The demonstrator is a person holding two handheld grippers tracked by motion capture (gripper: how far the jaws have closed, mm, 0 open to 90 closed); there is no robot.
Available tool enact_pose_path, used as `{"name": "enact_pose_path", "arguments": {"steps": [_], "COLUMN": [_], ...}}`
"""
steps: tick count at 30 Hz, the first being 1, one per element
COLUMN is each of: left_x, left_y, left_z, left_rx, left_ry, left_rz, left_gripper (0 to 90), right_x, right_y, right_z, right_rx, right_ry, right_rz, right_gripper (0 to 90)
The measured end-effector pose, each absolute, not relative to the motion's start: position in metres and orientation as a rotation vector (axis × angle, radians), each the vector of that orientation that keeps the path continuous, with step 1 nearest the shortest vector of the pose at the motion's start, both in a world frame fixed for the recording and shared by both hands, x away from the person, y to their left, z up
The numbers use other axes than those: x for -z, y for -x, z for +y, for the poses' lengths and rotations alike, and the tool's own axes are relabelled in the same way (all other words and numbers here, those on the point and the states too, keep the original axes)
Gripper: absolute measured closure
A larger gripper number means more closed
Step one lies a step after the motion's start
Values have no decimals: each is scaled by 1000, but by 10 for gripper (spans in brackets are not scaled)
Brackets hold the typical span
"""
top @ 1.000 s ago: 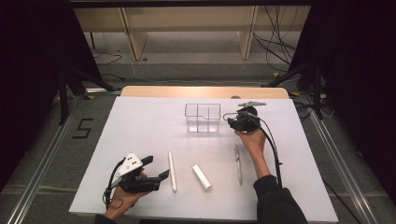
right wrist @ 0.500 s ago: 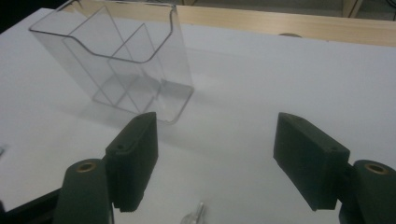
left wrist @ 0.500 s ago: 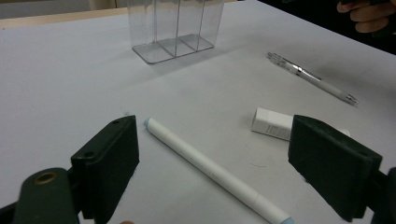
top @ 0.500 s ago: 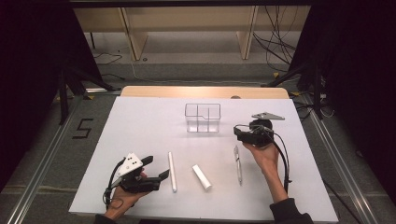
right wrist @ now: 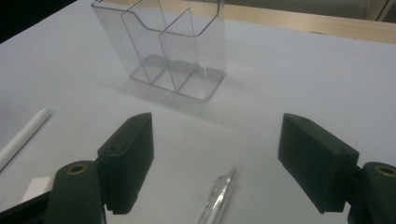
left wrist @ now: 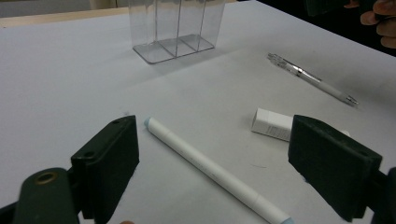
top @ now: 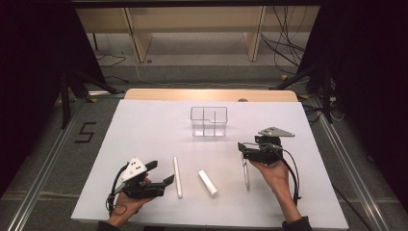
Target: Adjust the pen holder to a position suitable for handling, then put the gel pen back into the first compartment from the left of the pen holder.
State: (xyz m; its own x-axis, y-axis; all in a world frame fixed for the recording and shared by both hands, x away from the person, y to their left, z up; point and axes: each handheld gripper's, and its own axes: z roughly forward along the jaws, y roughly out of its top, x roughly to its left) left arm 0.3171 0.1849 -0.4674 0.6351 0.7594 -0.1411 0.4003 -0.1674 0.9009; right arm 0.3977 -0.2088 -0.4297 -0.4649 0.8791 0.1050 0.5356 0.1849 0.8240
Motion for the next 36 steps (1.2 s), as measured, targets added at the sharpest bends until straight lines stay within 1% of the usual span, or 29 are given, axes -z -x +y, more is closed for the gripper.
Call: {"name": "enact_pose_path", "arguments": {"steps": [12, 36], "left_x": [467, 467], "left_y": [-318, -317], "left_z": [185, 186], "left_rx": [-420, -418], "left_ry": [-1787, -1783], "left_rz": [937, 938], "left_gripper": [157, 157], "right_x": [440, 455], "right_y": [-378, -355], "right_z": [-207, -199], "right_rx": [-1138, -1001], "right_ry": [-1314, -1302], "right_rz": [2166, 2263], "right_gripper": [251, 200]}}
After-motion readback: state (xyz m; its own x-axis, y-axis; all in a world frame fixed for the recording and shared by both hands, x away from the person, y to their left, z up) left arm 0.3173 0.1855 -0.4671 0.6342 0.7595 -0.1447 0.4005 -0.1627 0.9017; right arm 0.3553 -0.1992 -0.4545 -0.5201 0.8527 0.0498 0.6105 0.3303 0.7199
